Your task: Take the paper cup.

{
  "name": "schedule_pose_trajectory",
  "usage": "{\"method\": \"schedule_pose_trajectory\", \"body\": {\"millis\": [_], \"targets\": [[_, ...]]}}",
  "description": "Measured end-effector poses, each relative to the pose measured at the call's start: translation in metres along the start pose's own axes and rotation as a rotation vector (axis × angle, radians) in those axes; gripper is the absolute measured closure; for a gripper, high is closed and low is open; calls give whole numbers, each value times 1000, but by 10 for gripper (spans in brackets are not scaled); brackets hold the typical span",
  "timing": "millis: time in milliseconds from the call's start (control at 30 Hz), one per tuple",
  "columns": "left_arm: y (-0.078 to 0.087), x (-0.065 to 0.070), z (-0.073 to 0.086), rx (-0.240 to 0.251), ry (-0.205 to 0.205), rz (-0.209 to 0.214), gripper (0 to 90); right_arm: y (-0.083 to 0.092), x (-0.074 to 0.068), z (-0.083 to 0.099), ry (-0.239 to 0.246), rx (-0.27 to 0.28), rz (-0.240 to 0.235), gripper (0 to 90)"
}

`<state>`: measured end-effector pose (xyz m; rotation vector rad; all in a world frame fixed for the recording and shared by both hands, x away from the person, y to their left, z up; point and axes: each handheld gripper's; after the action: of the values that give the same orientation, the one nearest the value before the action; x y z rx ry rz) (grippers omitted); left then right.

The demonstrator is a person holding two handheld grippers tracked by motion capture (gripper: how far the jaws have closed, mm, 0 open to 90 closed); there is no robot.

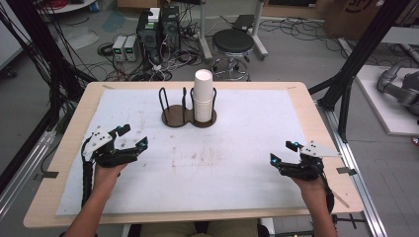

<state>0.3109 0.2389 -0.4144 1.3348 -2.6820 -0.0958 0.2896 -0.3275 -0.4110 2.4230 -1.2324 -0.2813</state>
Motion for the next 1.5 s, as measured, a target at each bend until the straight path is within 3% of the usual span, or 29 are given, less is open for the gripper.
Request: {"method": "schedule_pose_trajectory", "body": {"millis": [100, 200, 567, 867, 1100, 1300, 1500], "targets": [[0, -1, -1, -23, 9, -3, 153, 0, 0, 1, -2, -8, -5, 210], [-1, -3, -2, -15, 31, 3, 153, 2, -2, 2, 0, -13, -7, 210], [-19, 1, -23, -3, 46, 91, 153, 2, -4, 0, 6, -18, -10, 211], [-57, 7, -52, 17, 52, 149, 153, -2, -6, -1, 7, -22, -24, 211], [-98, 14, -77, -23, 19, 197, 153, -2, -6, -1, 3, -30, -25, 211], [-139, 16, -103, -48, 16, 223, 153, -3, -7, -1, 4, -28, -28, 211], [-162, 23, -114, -70, 4, 230, 151, -1, -6, 0, -1, -28, -28, 211]]}}
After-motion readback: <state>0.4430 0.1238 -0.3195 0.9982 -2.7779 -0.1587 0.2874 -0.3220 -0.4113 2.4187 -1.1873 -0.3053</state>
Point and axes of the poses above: each handheld gripper's, and its own axes: y roughly backward along the jaws, z roughly out of its underside, x roughly to its right, and after that the axes turned 1 degree about y, right-handed
